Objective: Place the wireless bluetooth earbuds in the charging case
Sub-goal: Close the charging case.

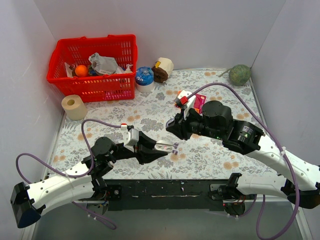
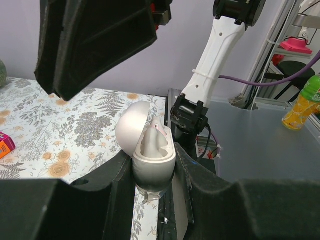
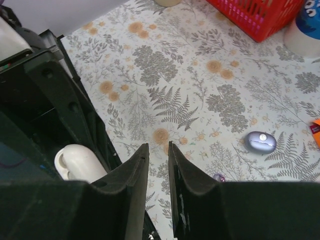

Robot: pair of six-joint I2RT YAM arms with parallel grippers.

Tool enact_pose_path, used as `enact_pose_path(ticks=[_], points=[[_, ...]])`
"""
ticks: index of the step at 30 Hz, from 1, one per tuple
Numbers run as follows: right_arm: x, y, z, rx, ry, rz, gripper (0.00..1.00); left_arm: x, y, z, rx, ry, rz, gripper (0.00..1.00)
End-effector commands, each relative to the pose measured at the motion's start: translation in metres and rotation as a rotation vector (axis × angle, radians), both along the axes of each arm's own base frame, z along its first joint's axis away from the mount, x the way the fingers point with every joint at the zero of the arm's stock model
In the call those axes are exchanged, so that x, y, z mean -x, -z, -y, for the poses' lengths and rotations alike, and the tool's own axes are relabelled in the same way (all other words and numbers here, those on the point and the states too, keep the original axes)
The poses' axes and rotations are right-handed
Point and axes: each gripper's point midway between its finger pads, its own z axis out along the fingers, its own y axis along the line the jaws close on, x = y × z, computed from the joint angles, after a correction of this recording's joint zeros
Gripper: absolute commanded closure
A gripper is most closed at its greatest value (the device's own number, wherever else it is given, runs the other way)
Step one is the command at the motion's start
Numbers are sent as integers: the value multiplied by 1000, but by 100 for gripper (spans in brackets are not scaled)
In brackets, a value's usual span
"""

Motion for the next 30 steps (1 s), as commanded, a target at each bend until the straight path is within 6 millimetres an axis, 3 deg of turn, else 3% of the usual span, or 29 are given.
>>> enact_pose_path(ticks=[1, 11, 25, 27, 28, 29, 30], points=[[22, -19, -11, -59, -150, 11, 70, -4, -11, 0, 22, -28, 14, 100], [45, -11, -16, -44, -277, -39, 71, -15, -14, 0, 31, -79, 8, 100], [53, 5, -16, -4, -306, -86, 72, -22, -19, -2, 58, -125, -11, 100], [30, -3, -5, -28, -150, -41, 64, -26, -15, -2, 48, -143, -34, 100], [21, -2, 1, -47, -67, -44, 52, -30, -13, -2, 42, -166, -57, 100], [-2, -20, 24, -105, 106, 31, 49, -46, 4, 0, -10, -240, -120, 100], [-11, -25, 34, -128, 178, 48, 47, -56, 11, 0, -28, -290, -190, 100]])
